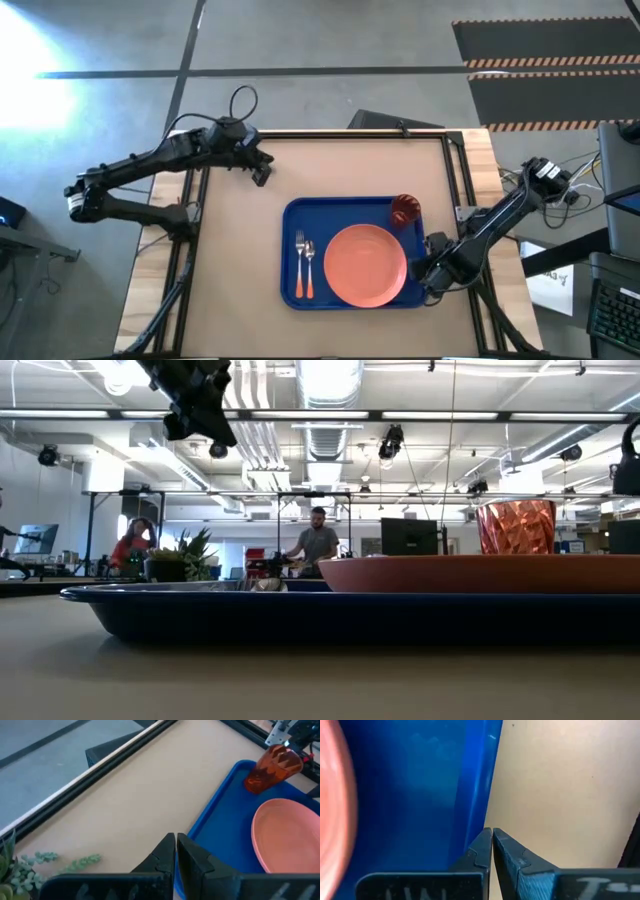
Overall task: Pick and place plate/cup/fork/spoon on tray
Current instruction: Move the blue serving tray to the center of the table
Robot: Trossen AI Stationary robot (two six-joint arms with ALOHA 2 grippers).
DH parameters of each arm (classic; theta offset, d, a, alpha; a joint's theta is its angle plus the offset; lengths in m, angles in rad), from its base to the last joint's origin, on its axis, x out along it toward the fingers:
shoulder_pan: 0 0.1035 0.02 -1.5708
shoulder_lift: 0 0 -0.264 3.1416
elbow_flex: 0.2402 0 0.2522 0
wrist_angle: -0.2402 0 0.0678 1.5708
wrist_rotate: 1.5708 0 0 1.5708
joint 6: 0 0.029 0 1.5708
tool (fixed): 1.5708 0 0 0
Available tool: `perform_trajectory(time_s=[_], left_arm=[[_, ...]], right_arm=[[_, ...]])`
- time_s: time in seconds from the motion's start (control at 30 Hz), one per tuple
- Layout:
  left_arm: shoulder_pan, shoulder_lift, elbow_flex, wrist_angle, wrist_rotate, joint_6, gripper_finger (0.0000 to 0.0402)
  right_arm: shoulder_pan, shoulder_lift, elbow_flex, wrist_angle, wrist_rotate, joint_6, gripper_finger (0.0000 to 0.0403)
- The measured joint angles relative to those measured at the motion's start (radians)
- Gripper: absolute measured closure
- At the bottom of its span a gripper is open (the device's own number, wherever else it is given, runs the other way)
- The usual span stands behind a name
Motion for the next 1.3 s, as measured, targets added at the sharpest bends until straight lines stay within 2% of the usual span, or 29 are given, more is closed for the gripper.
perform_trajectory(time_s=[0.3, 0.6, 0.73, 0.97, 1.3], left_arm=[[0.0, 0.004, -0.025, 0.003, 0.0, -0.017, 0.0402], [0.0, 0.004, -0.024, 0.01, 0.0, -0.017, 0.0402], [0.0, 0.004, -0.024, 0.009, 0.0, -0.017, 0.0402], [0.0, 0.004, -0.024, 0.009, 0.0, -0.017, 0.0402], [0.0, 0.004, -0.024, 0.009, 0.0, -0.017, 0.0402]], right_arm=[[0.0, 0.098, 0.009, 0.124, 0.015, 0.019, 0.0394], [-0.018, 0.129, 0.022, 0.128, 0.048, 0.02, 0.0394], [-0.051, 0.129, 0.022, 0.134, 0.085, -0.01, 0.0394], [-0.115, 0.132, 0.022, 0.162, 0.251, -0.089, 0.0394], [-0.187, 0.131, 0.021, 0.223, 0.271, -0.209, 0.0394]])
